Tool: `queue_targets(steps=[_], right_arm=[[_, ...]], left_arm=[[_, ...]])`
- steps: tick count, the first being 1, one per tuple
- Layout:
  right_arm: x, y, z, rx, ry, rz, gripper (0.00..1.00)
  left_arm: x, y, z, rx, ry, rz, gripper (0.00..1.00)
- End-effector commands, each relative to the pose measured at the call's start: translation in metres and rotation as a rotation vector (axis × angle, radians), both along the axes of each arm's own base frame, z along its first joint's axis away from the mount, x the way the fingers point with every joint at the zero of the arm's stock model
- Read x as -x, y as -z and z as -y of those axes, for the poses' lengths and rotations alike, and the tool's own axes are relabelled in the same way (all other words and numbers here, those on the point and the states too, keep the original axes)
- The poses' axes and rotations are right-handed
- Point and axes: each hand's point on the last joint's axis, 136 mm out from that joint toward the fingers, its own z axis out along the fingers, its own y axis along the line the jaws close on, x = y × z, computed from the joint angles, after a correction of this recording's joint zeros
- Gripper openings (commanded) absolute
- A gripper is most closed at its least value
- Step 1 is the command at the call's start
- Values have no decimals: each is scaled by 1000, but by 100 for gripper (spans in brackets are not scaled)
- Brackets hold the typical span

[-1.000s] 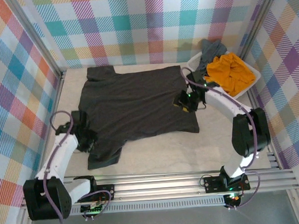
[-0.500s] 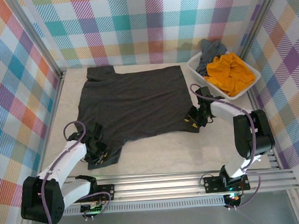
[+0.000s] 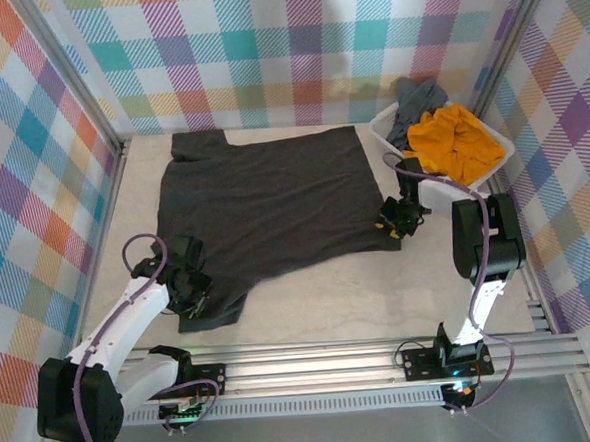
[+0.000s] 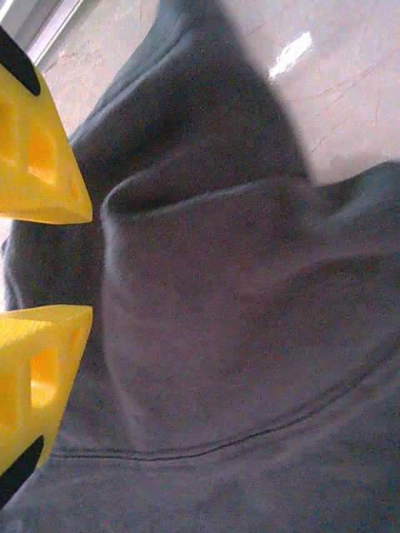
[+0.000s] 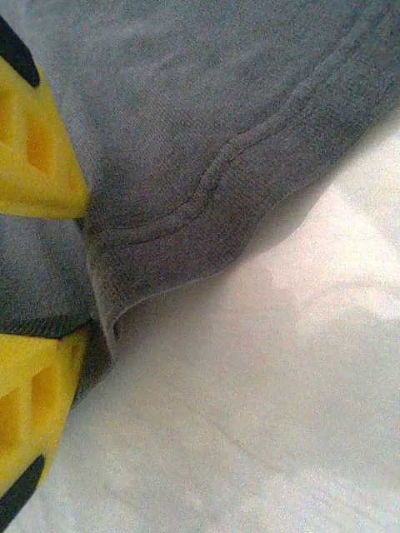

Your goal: Fold and stack the t-shirts

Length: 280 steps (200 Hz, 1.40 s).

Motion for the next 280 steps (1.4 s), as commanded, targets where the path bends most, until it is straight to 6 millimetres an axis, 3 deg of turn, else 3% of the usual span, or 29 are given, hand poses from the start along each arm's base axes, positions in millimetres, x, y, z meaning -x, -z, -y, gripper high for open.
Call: queue_targets(steps=[1, 25, 49, 85, 116, 131, 178, 186, 198, 205, 223, 259, 280], right_arm=[[-16, 2, 19, 96, -56, -2, 36], [-32, -10, 16, 94, -89, 47, 37], [-36, -34, 7, 46, -110, 116, 43], [-15, -65, 0, 18, -121, 174, 45], [8, -75, -12, -30, -128, 187, 46], [15, -76, -20, -52, -133, 188, 46], [27, -76, -46, -88, -174, 182, 47], [29, -76, -50, -89, -183, 183, 47], [32, -72, -53, -84, -190, 173, 46], [33, -70, -53, -82, -188, 168, 46], [33, -65, -51, -68, -182, 158, 45], [29, -69, -50, -60, -176, 170, 45], [28, -72, -49, -58, -174, 172, 45]], left_arm=[[14, -7, -7, -49, 54, -32, 32], [28, 1, -7, -56, 120, -88, 32], [43, 11, -3, -60, 157, -127, 31], [61, 20, -5, -120, 180, -163, 32], [67, 22, -16, -172, 178, -167, 36], [65, 30, -12, -155, 173, -159, 42], [38, 52, 8, -90, 136, -78, 47], [36, 56, 12, -74, 134, -79, 44], [34, 60, 20, -48, 140, -86, 16], [32, 58, 24, -36, 145, -81, 0], [28, 38, 35, -19, 160, -32, 0], [19, -21, 51, 69, 133, 94, 0], [22, -34, 57, 117, 116, 90, 0]])
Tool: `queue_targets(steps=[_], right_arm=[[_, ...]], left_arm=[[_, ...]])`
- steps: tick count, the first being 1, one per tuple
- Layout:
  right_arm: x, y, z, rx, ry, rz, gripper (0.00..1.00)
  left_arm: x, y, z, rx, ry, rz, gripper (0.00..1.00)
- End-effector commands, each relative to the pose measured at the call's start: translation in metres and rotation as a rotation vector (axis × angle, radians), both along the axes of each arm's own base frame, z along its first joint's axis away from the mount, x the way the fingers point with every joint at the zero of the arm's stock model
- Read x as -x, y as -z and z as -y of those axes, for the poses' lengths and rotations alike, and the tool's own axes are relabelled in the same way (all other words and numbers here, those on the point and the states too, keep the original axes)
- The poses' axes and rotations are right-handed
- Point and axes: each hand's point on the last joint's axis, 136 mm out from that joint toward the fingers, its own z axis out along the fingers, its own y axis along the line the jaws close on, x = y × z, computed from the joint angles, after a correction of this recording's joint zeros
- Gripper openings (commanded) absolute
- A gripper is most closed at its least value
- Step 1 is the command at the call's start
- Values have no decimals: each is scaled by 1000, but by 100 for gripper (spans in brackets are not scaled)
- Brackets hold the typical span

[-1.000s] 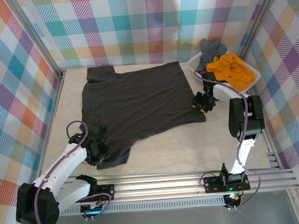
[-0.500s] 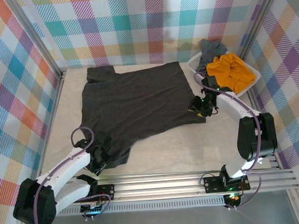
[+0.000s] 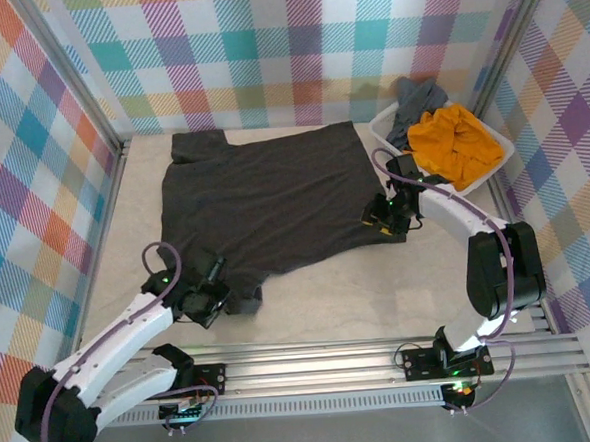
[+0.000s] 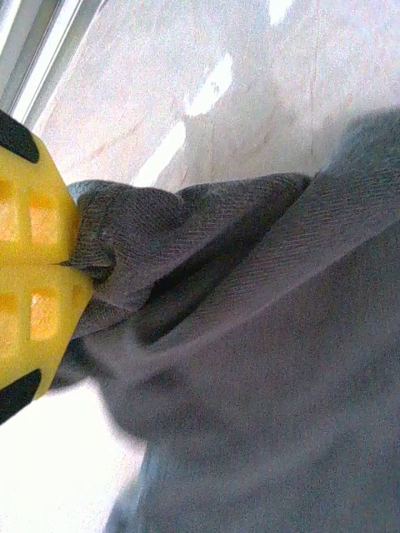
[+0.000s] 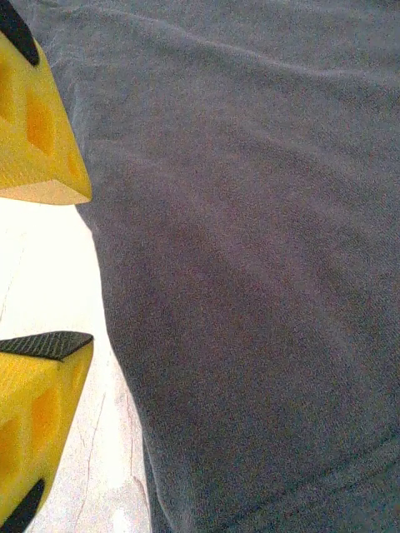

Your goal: Fold and stack the t-shirts

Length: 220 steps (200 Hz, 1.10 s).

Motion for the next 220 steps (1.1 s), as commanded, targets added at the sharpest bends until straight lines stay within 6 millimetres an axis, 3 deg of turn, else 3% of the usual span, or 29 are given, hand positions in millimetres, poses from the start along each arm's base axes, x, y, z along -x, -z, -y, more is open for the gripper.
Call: queue_targets(steps=[1, 40, 80, 119, 148, 165, 179, 188, 198, 220], right_arm=[[-2, -6, 2, 2, 20, 5, 45], [-3, -11, 4, 17, 19, 10, 45], [1, -4, 4, 14, 21, -12, 45], [3, -4, 8, 32, 29, -16, 45], [2, -5, 13, 61, 42, -19, 44], [4, -3, 18, 66, 64, -23, 44], [6, 0, 22, 69, 79, -26, 43], [8, 2, 24, 70, 84, -32, 43], [10, 4, 25, 77, 87, -38, 43], [13, 7, 28, 85, 95, -45, 43]], left_arm=[[12, -13, 4, 45, -34, -46, 0], [24, -11, 20, 155, -66, -76, 0], [29, -33, -6, 68, -119, -20, 0], [30, -40, -1, 120, -132, -14, 0], [36, -49, -15, 38, -111, -19, 1], [43, -37, -14, 19, -75, -69, 3], [46, -13, 5, 89, -22, -104, 3], [44, -2, 22, 152, 19, -114, 10], [48, 3, 24, 139, 53, -145, 20], [44, -17, -4, -47, 117, -107, 67]])
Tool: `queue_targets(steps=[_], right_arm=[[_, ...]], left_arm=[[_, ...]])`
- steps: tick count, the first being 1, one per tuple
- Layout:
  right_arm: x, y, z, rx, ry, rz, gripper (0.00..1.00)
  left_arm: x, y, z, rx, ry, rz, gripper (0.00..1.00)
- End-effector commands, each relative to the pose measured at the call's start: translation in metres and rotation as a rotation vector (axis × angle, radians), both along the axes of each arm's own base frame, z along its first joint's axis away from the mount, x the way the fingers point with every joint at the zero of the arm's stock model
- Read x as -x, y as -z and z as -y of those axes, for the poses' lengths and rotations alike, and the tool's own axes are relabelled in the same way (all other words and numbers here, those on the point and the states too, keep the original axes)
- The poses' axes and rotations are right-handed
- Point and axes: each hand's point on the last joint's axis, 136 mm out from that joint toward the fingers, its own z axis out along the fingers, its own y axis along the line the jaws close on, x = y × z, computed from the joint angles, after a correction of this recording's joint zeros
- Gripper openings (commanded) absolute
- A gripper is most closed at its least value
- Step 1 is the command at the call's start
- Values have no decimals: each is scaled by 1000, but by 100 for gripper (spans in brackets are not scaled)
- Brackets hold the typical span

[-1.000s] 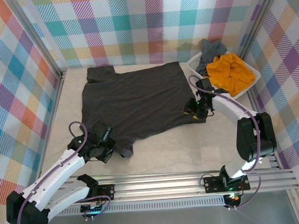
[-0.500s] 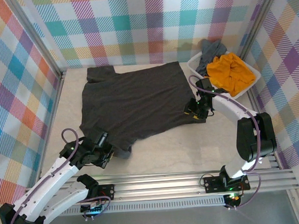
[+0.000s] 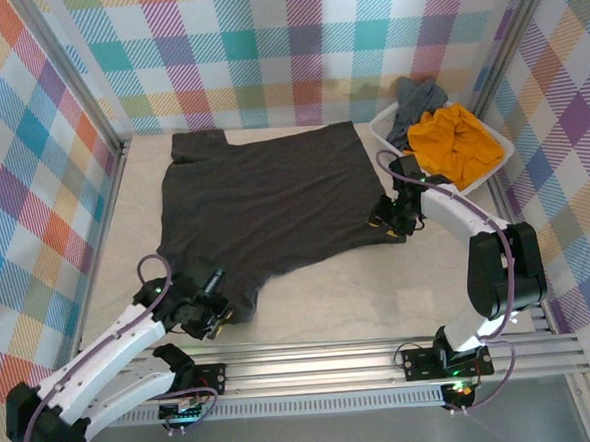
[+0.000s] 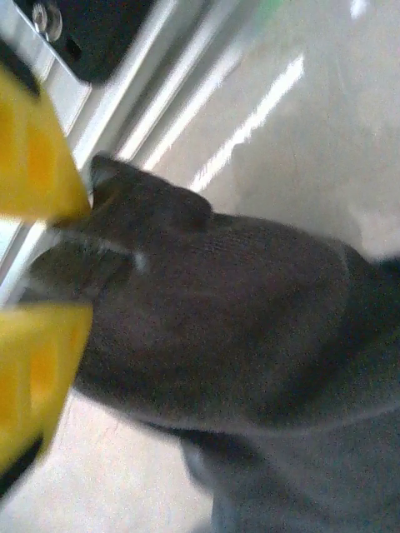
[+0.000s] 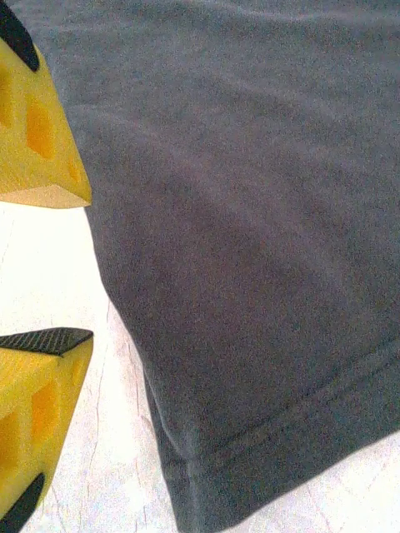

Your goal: Fold and stack the t-shirts

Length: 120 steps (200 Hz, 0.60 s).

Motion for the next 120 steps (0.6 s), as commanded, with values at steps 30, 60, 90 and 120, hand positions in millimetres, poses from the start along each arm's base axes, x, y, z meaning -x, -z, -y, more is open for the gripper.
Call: queue_targets(steps=[30, 60, 90, 120], right_arm=[[10, 5, 6, 9, 30, -27, 43], [10, 17, -1, -29, 31, -63, 43], [10, 37, -8, -71, 46, -117, 45], [9, 56, -7, -103, 85, -157, 45]], left_arm=[[-23, -49, -38, -226, 106, 180, 76], [-47, -25, -54, -210, -15, 140, 67], [-50, 35, -82, -129, -236, -14, 65], [-76, 45, -105, -130, -338, 74, 65]])
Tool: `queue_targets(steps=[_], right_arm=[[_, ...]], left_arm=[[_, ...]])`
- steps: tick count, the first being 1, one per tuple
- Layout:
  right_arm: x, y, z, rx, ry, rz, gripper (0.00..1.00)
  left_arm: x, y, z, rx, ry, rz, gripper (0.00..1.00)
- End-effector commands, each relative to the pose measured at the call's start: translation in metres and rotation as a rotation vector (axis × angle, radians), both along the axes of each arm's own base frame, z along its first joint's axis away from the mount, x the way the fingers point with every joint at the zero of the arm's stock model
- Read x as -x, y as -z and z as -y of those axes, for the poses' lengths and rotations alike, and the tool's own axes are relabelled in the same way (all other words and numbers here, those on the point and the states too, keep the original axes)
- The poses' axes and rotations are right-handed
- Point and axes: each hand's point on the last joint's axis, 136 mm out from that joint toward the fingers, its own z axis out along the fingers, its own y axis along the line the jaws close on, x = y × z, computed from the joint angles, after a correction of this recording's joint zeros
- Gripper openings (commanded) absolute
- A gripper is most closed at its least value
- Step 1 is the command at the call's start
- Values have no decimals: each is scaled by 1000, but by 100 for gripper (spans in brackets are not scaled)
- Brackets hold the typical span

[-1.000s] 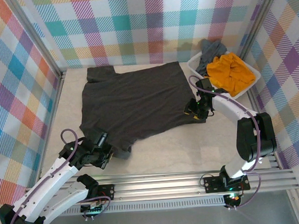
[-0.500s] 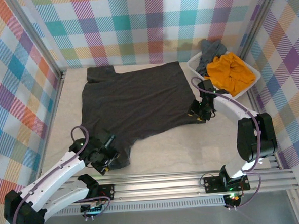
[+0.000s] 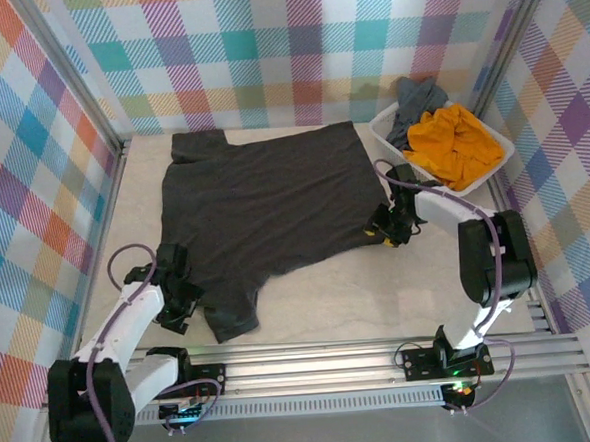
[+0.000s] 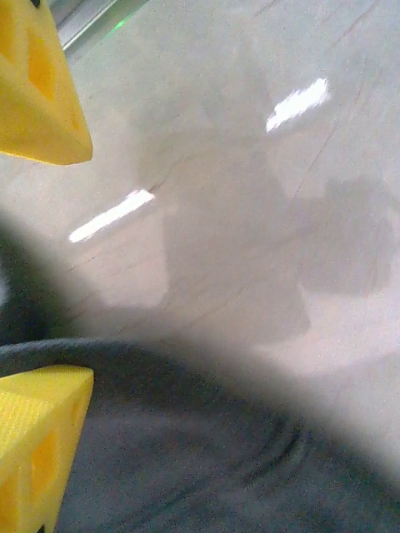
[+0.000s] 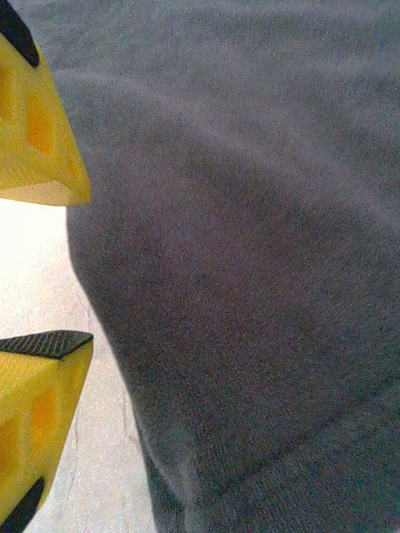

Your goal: Fold and stack the t-shirts

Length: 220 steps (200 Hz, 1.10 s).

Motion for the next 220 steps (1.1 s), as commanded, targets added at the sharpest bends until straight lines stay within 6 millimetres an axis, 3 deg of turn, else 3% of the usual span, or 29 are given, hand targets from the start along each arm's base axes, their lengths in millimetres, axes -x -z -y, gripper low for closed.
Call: queue_targets(steps=[1, 18, 43, 58, 83, 98, 106, 116, 133, 153, 172, 196, 220], right_arm=[[1, 14, 0, -42, 46, -43, 45], [-4, 18, 6, -23, 62, -37, 45], [-12, 26, 16, 12, 67, -58, 43], [-17, 33, 21, 17, 74, -75, 39], [-22, 36, 27, 33, 68, -79, 35], [-22, 28, 32, 61, 61, -44, 35], [-21, 20, 37, 83, 61, -18, 36], [-17, 11, 42, 106, 62, 5, 38], [-8, 2, 49, 133, 78, 35, 41], [-1, 0, 53, 107, 120, 47, 42], [0, 3, 55, 70, 156, 41, 42], [-1, 7, 56, 48, 167, 28, 42], [-6, 4, 57, 41, 172, 33, 43]], left_arm=[[-37, -4, -6, 17, -1, 153, 65], [-48, -7, -14, -9, -17, 176, 60], [-56, 0, -21, -23, -13, 167, 42], [-70, 6, -24, -5, 9, 173, 25], [-94, 7, -33, 10, 62, 164, 17], [-97, -14, -48, -72, 86, 175, 18], [-92, -34, -57, -153, 98, 197, 22], [-82, -60, -61, -230, 107, 239, 37], [-57, -74, -43, -189, 130, 265, 39], [-13, -53, -5, -41, 157, 170, 34], [23, -32, 16, 16, 193, 78, 33], [37, -14, 44, 97, 278, 63, 35], [48, -6, 53, 86, 362, 9, 35]])
